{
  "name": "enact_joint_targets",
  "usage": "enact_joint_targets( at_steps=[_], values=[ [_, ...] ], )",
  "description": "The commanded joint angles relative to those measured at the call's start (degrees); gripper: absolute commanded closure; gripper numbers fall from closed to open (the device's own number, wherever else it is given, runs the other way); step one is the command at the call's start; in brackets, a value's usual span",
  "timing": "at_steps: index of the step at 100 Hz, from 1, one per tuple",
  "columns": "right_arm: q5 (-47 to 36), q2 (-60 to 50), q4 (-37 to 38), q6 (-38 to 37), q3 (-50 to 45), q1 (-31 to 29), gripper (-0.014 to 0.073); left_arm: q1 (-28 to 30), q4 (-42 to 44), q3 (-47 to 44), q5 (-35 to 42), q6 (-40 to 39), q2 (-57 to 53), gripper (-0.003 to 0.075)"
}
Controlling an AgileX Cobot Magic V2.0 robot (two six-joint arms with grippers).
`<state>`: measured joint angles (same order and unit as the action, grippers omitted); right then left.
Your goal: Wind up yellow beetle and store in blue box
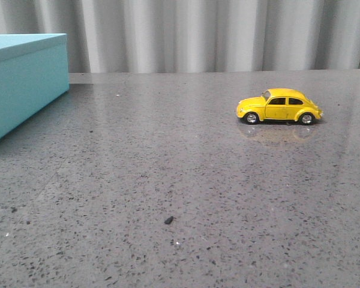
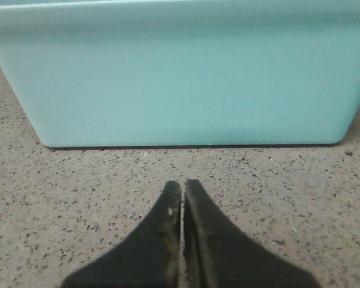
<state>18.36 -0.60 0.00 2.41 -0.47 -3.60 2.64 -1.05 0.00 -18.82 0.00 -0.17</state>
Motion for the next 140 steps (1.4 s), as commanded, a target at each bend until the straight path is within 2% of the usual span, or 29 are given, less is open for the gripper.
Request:
enact_joint_targets(
  at_steps=[1,94,140],
  values=[
    [-1.29,-1.16,0.72,0.75,-1.28,-0.37,0.0636,0.04,-0.02,-1.45,3.33,-0.32,-1.85,0.0741],
    [-1.29,-1.16,0.72,0.75,-1.28,-0.37,0.0636,0.04,-0.02,-1.45,3.33,-0.32,-1.85,0.0741],
    [-1.29,-1.16,0.72,0.75,-1.28,-0.37,0.0636,0.04,-0.02,-1.45,6.34,-0.32,-1.85,0.0741]
  ],
)
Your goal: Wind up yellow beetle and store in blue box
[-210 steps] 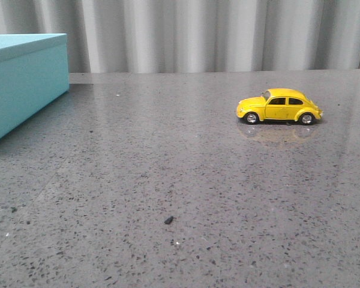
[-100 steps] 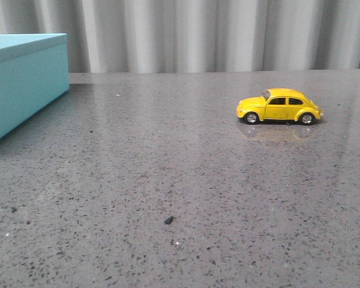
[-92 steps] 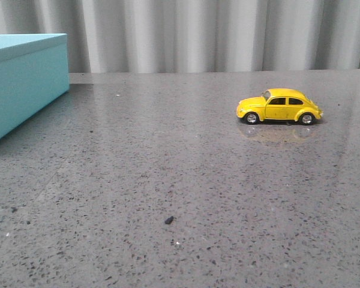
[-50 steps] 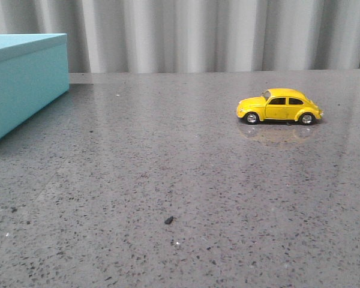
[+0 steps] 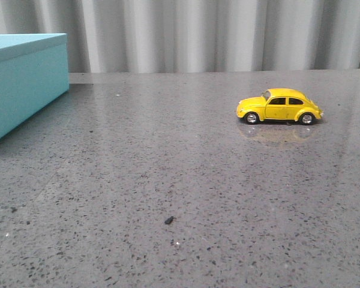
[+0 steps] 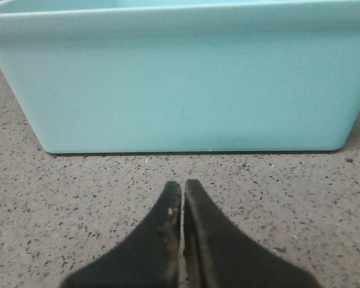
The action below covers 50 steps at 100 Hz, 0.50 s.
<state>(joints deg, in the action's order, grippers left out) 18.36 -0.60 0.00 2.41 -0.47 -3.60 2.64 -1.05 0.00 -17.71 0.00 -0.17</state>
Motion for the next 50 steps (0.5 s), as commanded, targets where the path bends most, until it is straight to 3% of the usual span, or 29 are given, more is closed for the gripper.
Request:
enact_joint_targets(
  at_steps=[1,50],
  values=[
    [-1.29,-1.16,0.72,0.75,-1.28,-0.37,0.0636,0.04,-0.02,-1.45,5.23,-0.32,-1.85,0.0741],
    [-3.56,-1.16,0.72,0.65,-1.28,-0.37,0.0636,0.04,0.41,-1.45,5.78,-0.32,-1.85,0.0741]
  ],
)
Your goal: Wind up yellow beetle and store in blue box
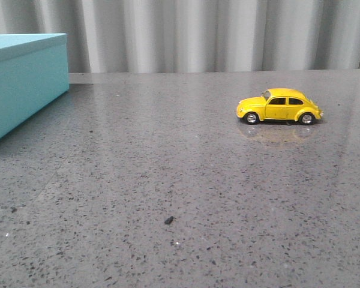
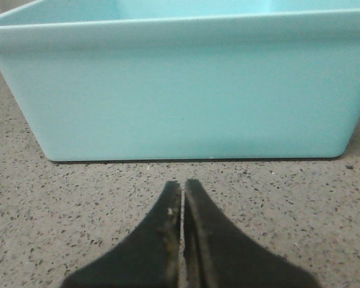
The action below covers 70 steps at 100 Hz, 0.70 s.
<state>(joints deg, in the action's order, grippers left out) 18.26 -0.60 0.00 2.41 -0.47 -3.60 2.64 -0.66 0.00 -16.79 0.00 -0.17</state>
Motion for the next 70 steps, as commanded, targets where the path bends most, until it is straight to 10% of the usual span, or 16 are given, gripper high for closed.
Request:
enact_joint_targets(
  at_steps=[1,70],
  values=[
    [-3.46,-1.16,0.72,0.65,-1.28,-0.37,0.0636,0.04,0.02,-1.45,4.85,-0.32,-1.85,0.0741],
    [-8.10,-1.16,-4.46,0.14,-1.28,-0.37,0.0636,0.04,-0.79,-1.45,12.46,-0.32,-1.85,0.0741]
  ],
)
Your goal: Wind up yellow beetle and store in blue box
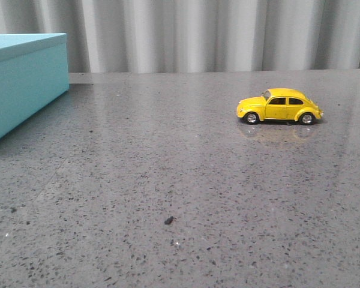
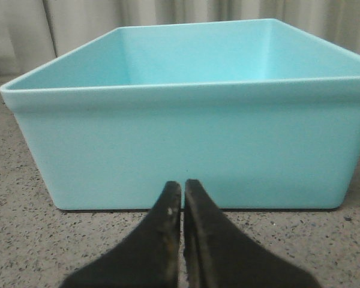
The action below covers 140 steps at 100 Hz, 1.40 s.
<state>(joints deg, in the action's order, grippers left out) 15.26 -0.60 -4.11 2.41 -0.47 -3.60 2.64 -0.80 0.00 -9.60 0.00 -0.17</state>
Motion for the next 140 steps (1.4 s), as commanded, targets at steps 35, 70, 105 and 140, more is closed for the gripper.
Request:
enact_joint_targets(
  at_steps=[35,70,105,140],
  values=[
    [-5.99,-1.16,-0.35,0.14,-1.28,-0.37,0.0636,0.04,-5.41,-1.45,5.28,-0.44,-1.85,0.0741],
    [-21.91,-1.08,1.62,0.14,-1.28,-0.37,0.0636,0.04,-10.80,-1.45,19.85,-0.44,-1.85,0.0741],
    [-23.35,-1.08,1.60,0.14,0.73,-0.37,0.0636,0.04,-10.52,1.12,19.32,-0.44,-1.66,0.0742],
    [1.76,7.15,-2.96,0.14,16.82,-0.37,0.0636,0.04,-10.15,15.72,8.20,-0.44,10.87,0.0741]
  ],
)
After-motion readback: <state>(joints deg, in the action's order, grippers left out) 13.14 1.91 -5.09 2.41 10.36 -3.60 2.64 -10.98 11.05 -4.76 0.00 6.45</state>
